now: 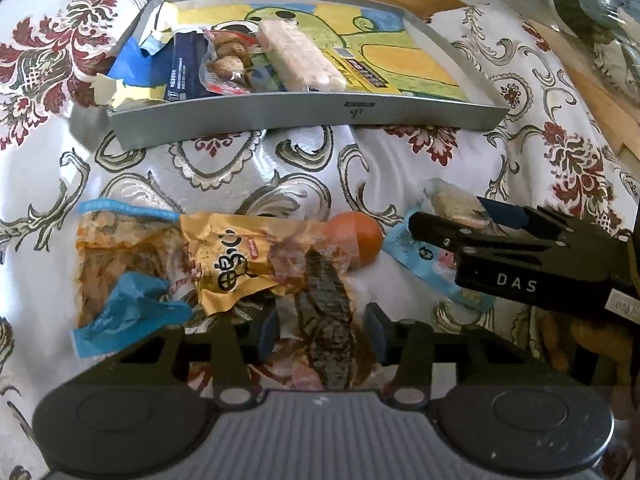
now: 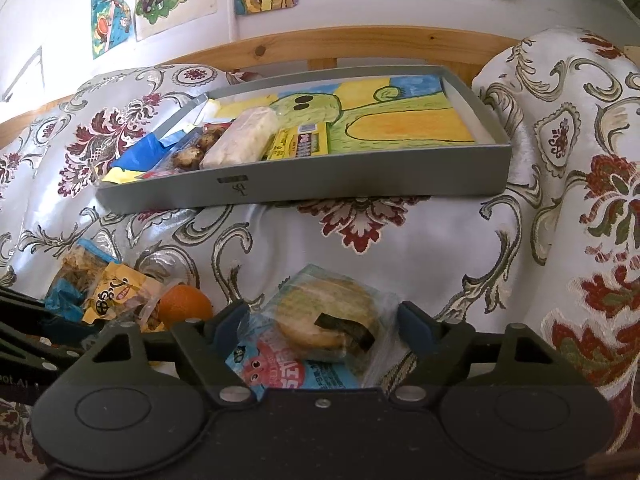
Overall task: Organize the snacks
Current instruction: 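Grasp clear round-biscuit packet with right gripper while left gripper grasps dark jerky packet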
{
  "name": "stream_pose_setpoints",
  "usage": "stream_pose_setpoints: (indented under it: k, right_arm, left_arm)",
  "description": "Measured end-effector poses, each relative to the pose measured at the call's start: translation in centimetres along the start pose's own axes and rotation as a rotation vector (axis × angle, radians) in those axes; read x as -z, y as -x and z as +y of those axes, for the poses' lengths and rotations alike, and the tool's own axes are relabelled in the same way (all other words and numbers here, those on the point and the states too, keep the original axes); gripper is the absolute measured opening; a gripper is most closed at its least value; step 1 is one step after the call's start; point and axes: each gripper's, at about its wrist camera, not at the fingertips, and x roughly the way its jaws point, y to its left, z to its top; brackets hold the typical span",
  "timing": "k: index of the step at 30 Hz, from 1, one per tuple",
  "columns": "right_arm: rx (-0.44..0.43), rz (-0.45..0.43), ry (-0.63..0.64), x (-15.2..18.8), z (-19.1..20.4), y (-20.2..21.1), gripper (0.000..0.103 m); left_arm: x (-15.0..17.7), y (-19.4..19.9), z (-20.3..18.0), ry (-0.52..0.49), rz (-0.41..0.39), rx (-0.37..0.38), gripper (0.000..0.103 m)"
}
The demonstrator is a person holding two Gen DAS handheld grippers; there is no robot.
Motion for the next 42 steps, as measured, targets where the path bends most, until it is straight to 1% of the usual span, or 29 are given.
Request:
stream_pose_setpoints:
  k: [8,12,16,20,32,38,42]
  right_arm:
    - [-0.003,0.007,0.016,0.1,0.4,0.5,0.075]
    - [-0.007,0.008,0.021,0.1,0.6,0.7,0.07]
    - [-0.006,0.007,0.025,0.2,0.8,0.9,0.068]
    - [-0.001,-0.007,0.017,0.1,0.8,1.2,0.061]
    - [0.013,-0.019,0.066,0.2,1.2,1.5,0.058]
    - [0.023,-0.04,0.101,0.0,1.7,2.1,0.057]
    - [0.028,-0.071,0.118,-0.3,1.9,2.7,0.057]
  left_arm:
    - [0.3,0.4,-0.5,0.009,0.007,-0.004,0.048]
    - [0.4,0.8,-0.7,0.008,0.01,-0.004,0.048]
    - [0.5,1.0,-0.9,0.009,0.008,-0.014,0.048]
    - [0.6,1.3,-1.1,0.018,0.005,-0.025,0.048]
    - [0.3,2.1,-1.7,0.021,-0.018,-0.047,0.048]
    - [0.2,2.7,-2.0,0.022,-0.038,-0.05,0.048]
    - [0.0,3.1,-2.0,0.02,-0.05,-0.056,0.048]
